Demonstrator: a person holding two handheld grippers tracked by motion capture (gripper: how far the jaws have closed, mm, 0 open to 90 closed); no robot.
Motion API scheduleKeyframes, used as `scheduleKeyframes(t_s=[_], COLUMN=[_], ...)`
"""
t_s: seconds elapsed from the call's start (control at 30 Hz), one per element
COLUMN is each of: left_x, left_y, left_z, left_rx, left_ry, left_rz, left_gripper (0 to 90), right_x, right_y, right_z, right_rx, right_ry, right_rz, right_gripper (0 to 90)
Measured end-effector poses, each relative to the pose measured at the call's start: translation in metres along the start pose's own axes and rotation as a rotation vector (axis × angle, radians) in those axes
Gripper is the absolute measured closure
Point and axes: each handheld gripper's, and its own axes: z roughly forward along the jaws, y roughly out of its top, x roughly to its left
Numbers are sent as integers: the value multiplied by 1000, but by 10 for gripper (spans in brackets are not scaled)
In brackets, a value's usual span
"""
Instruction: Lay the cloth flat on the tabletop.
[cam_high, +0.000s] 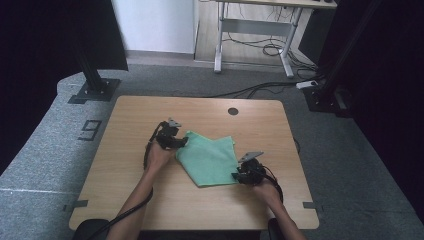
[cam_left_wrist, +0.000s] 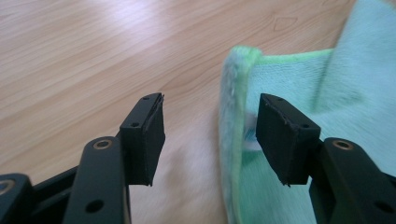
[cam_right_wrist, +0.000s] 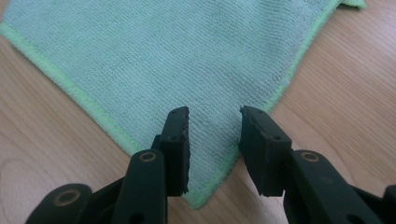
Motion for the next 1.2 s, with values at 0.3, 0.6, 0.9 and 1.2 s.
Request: scheduleKeyframes(t_s=[0.3, 0.6, 0.9, 1.2], left_x=[5, 6, 18, -1], left_y=[-9, -27, -29, -49], left_z=[16, -12, -25, -57], left_rx=[105, 169, 76, 5], left_ry=[142, 125, 77, -19], left_rz=[12, 34, 1, 11], left_gripper=[351, 316, 352, 354], right_x=[-13, -31, -36, -5], right_y=[-14, -14, -10, -2], right_z=[-9, -10, -23, -24], right_rx=[-4, 0, -53, -100], right_ry=[-15, -77, -89, 29], right_rz=[38, 91, 158, 108], right_gripper=[516, 512, 532, 586])
